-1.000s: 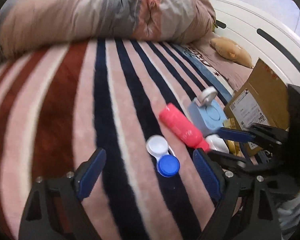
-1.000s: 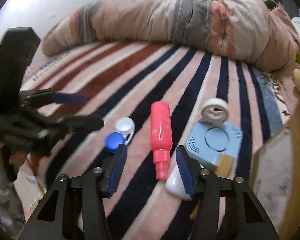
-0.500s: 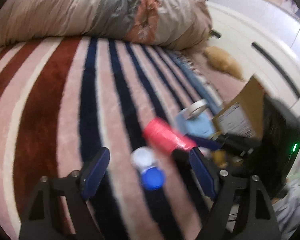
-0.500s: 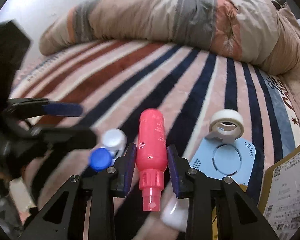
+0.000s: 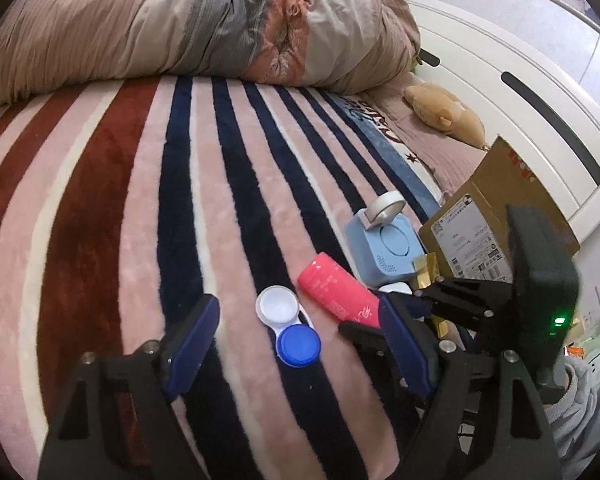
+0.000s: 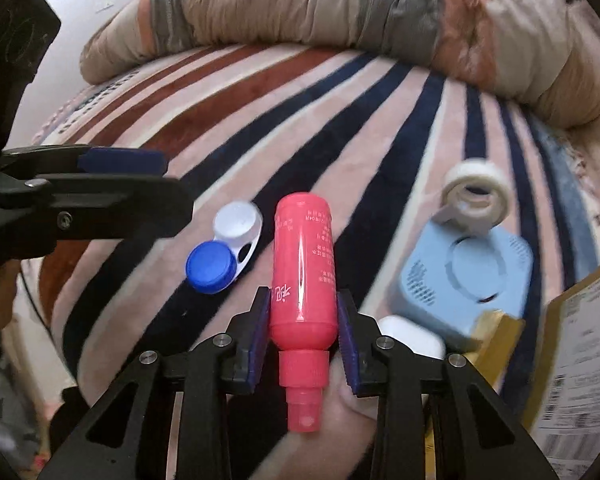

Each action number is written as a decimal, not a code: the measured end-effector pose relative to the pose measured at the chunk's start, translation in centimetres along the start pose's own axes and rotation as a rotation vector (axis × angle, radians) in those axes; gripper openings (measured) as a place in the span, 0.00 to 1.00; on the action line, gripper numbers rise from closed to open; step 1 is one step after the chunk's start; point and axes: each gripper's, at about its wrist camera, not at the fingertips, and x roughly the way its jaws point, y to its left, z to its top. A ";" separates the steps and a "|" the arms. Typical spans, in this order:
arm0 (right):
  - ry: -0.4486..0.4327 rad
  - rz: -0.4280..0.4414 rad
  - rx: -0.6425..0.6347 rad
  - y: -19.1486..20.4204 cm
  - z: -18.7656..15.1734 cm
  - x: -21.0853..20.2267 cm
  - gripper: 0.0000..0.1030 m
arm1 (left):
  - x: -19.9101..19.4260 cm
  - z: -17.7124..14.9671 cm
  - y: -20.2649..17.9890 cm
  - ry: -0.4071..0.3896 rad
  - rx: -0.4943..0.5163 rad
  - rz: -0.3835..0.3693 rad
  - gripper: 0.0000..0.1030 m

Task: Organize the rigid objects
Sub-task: 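Close the right tool around the pink bottle and lift it, then carry the pink bottle into the box and open the right tool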

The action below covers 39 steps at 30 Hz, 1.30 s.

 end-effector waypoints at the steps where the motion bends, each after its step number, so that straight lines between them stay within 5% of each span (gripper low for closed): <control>1: -0.030 0.012 0.001 0.1 0.1 -0.8 0.26 | -0.3 0.0 -0.3 -0.007 0.006 -0.004 0.77; 9: -0.297 0.030 -0.054 2.4 0.7 -11.4 0.26 | -5.6 2.0 -4.7 -0.096 0.014 -0.127 0.76; 13: -0.207 0.046 -0.057 2.2 0.6 -11.6 0.26 | -7.2 1.8 -5.2 -0.117 0.004 -0.072 0.76; 15: -0.084 0.117 -0.029 1.6 -0.1 -9.0 0.27 | -7.2 1.1 -5.0 -0.104 0.001 -0.050 0.76; 18: -0.012 0.166 0.023 0.5 -0.7 -4.8 0.27 | -6.8 0.3 -4.4 -0.091 -0.006 -0.012 0.76; 22: -0.138 0.210 0.074 0.4 -0.8 -2.6 0.28 | -5.8 -0.2 -3.1 -0.061 -0.018 0.016 0.76; 26: -0.021 0.206 0.072 0.9 -1.8 1.3 0.27 | -5.5 -0.3 -2.3 -0.049 -0.019 0.035 0.76; 35: -0.205 0.162 0.015 1.6 -2.4 -3.8 0.25 | -5.6 -0.6 -2.7 -0.039 -0.007 -0.006 0.76; 39: -0.308 0.216 0.000 1.7 -1.9 -9.1 0.25 | -6.4 0.3 -4.9 -0.075 0.016 -0.064 0.73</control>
